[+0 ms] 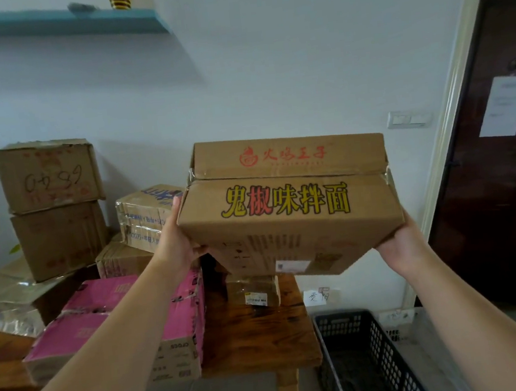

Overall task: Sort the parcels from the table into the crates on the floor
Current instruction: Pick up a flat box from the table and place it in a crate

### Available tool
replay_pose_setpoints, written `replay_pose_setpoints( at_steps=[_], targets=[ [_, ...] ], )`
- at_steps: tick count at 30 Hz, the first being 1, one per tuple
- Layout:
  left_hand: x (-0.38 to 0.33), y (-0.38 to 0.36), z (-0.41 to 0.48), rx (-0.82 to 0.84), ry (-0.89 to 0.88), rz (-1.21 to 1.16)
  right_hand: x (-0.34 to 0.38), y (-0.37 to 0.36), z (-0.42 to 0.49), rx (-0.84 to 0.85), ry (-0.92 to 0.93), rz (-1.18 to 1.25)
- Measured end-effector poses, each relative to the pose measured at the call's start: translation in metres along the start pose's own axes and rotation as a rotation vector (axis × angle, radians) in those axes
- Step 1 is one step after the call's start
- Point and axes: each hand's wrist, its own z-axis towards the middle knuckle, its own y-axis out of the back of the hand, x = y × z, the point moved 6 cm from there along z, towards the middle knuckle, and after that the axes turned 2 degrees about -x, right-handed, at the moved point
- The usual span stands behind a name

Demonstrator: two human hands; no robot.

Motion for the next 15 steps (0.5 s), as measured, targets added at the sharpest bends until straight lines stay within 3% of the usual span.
replay_pose_setpoints(
  at_steps=[5,11,15],
  targets=[
    [0.000,-0.001,0.002,-0.075,-0.032,0.190,0.002,-0.005,0.001,-0.047,0.042,-0.063],
    [0.005,-0.003,0.006,-0.161,0.175,0.146,-0.001,-0.015,-0.003,0.000,0.077,-0.150],
    [0.002,0.002,0.003,-0.055,0.036,0.205,-0.007,-0.015,-0.001,0.103,0.102,-0.172]
  ],
)
